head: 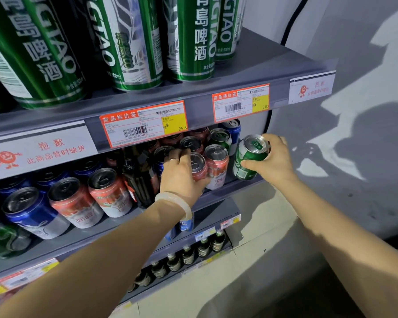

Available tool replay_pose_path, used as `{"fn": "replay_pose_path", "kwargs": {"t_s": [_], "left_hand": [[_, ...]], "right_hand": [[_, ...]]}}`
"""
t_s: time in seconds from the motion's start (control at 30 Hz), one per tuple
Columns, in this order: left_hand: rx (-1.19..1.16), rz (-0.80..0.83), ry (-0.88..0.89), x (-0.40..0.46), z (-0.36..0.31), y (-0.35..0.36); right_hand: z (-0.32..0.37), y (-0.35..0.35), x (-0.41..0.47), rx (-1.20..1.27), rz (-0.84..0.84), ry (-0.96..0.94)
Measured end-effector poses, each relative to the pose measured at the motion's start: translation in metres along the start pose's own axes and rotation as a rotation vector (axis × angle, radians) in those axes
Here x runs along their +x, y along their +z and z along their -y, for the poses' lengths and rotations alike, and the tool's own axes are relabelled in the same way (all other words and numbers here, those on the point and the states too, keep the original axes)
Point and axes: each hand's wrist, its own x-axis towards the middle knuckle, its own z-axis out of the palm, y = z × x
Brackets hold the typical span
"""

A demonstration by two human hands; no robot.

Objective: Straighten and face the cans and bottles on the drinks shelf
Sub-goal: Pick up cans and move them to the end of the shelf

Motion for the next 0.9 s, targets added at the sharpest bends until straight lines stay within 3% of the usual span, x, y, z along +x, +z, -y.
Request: {"fn": "replay_pose_path", "kwargs": {"t_s": [0.17,0.4,0.57,0.67,0.9], "left_hand": [[0.052,0.034,0.025,0.003,-0.002,-0.009],[0.019,-0.041,0.143,-0.015,-0.009,-0.007],[-0.050,0.019,0.308,-0.019,-0.043,0.012],[0.042,0.007,0.373,-0.001,-0.071,0.022],[0.148,0.047,0.276,0.059,-0.110,0.042]], "right_hand": [[0.012,-0.013,-0.024,-0.082,0.120,-0.045],[0.002,-0.022,-0.046,-0.077,0.136,0.008],[-0.014,-0.041,-0.051,-0.053,0.104,0.035],[-0.028,-0.056,-0.053,-0.076,0.068,0.067],[-0.049,-0.068,-0.050,-0.095,0.045,0.084]]}}
